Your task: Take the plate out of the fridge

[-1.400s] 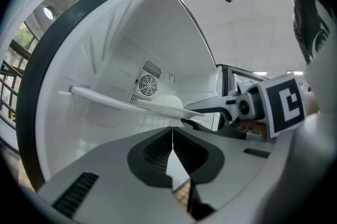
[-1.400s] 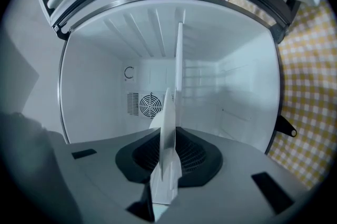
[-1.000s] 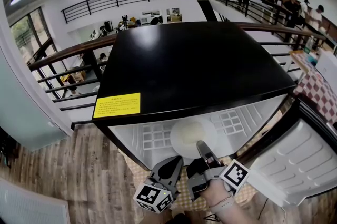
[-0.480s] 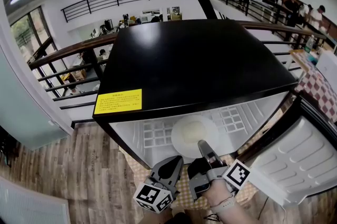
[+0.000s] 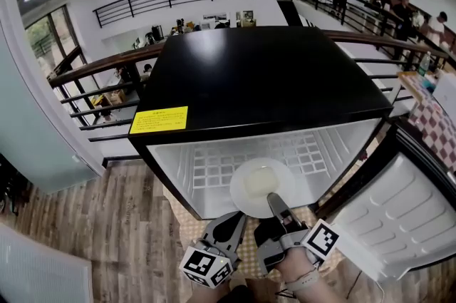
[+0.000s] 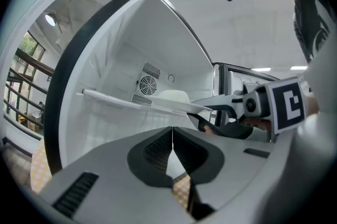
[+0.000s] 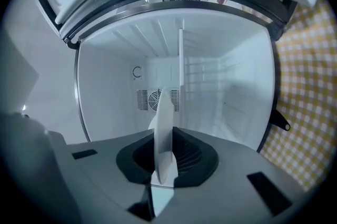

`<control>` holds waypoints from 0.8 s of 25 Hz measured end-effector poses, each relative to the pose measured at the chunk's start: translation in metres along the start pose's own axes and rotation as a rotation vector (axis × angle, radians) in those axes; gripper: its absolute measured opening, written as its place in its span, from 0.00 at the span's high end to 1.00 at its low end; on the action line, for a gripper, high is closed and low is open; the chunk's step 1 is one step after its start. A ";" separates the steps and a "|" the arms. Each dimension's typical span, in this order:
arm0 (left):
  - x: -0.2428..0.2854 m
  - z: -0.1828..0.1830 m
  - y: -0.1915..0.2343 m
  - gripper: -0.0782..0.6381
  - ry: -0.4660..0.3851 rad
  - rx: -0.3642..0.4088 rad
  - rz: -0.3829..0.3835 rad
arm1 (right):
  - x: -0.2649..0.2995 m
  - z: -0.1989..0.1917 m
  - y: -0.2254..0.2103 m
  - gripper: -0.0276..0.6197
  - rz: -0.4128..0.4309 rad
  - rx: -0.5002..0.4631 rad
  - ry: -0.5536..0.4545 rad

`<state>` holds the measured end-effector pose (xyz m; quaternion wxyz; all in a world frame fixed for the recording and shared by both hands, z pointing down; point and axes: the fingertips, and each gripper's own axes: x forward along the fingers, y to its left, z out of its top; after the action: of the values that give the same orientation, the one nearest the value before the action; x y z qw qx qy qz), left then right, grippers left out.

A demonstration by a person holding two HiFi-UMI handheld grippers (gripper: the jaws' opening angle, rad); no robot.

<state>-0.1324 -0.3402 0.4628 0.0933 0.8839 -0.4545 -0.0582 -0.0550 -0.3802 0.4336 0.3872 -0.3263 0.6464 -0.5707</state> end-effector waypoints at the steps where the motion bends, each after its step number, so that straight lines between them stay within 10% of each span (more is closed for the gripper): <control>1: -0.004 0.001 -0.005 0.88 -0.002 0.003 0.010 | -0.005 0.000 0.003 0.88 0.001 -0.003 0.009; 20: -0.069 -0.002 -0.111 0.88 -0.054 0.043 0.169 | -0.127 -0.002 0.018 0.88 -0.030 0.022 0.129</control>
<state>-0.0844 -0.2202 0.4420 0.0666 0.8424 -0.5309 -0.0640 0.0059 -0.2670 0.4319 0.3396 -0.2942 0.6588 -0.6034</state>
